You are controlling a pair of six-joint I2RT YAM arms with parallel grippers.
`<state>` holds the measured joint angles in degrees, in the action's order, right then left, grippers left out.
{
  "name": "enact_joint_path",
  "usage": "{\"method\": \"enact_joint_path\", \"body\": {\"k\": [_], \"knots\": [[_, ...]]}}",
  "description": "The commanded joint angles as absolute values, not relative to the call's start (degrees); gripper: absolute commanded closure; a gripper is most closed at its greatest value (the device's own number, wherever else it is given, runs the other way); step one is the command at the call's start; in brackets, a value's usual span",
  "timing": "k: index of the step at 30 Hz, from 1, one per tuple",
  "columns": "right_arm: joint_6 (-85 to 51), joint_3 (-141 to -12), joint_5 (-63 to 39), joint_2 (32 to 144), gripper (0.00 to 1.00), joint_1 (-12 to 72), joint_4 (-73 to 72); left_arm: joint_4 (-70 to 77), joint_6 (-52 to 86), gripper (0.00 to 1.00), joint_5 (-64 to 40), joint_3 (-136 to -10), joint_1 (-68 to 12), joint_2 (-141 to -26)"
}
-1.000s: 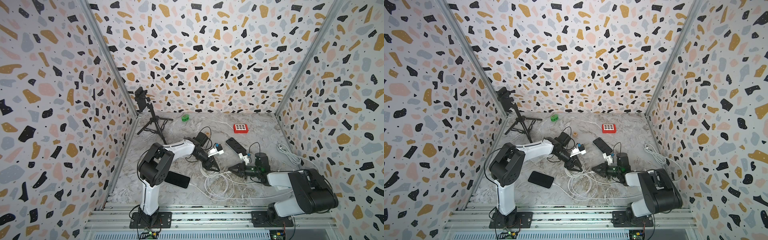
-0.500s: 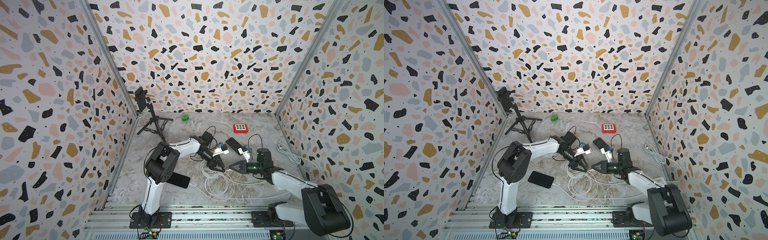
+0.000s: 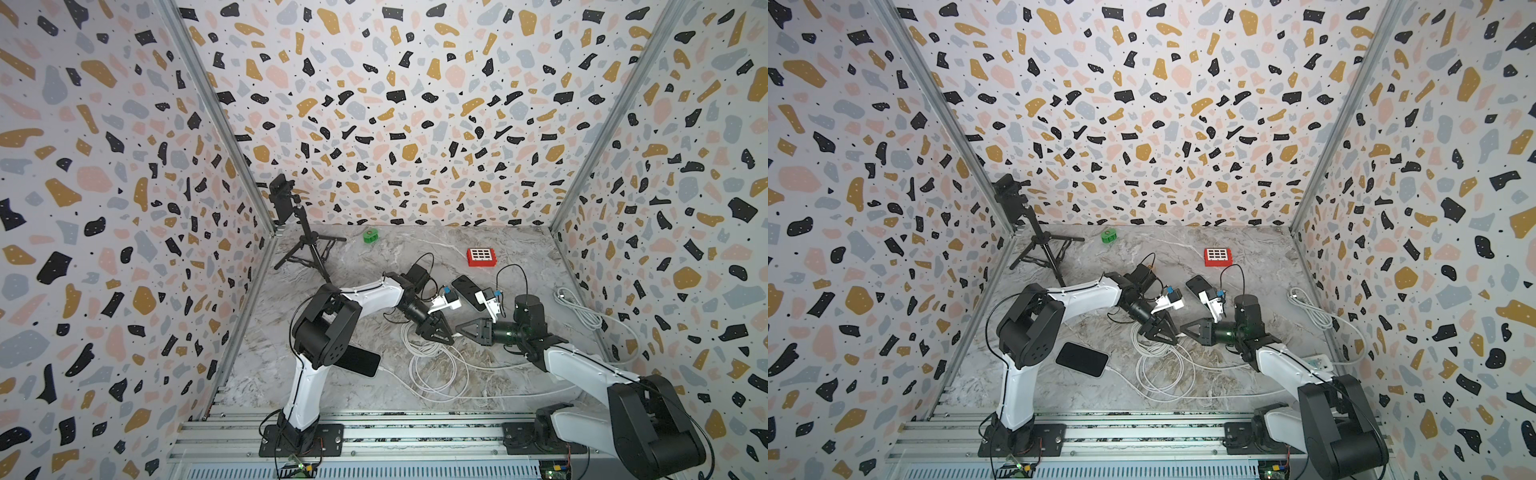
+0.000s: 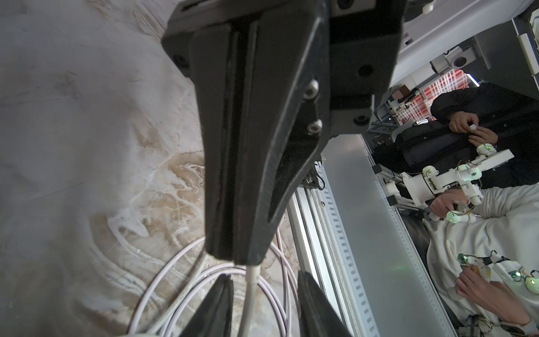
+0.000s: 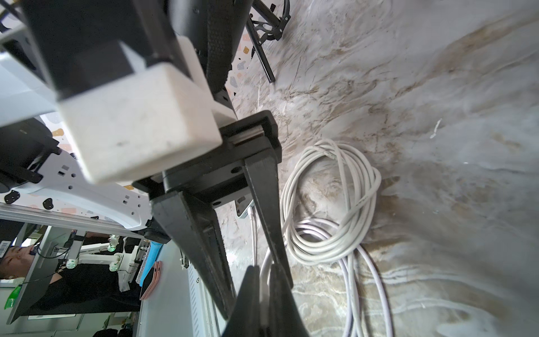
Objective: Plug the charging cable into the phone
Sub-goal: Pick up the charging cable from the center of the board.
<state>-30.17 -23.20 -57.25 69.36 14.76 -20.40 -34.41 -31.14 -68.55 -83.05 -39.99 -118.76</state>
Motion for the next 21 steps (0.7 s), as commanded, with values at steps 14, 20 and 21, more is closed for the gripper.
{"method": "enact_joint_path", "body": {"k": [14,20,21], "knots": [[-30.7,-21.2,-54.5,68.6,0.95,15.3,-25.7,-29.4,-26.4,1.00,-69.1,-82.4,-40.8,-118.8],[-23.9,-27.5,-36.1,61.9,0.45,15.2,-2.6,-28.6,-27.6,1.00,-63.6,-79.1,-40.2,-118.0],[-22.3,-29.0,-32.0,61.2,0.39,15.2,0.6,-27.2,-25.5,1.00,-61.9,-78.3,-40.1,-117.8]]}}
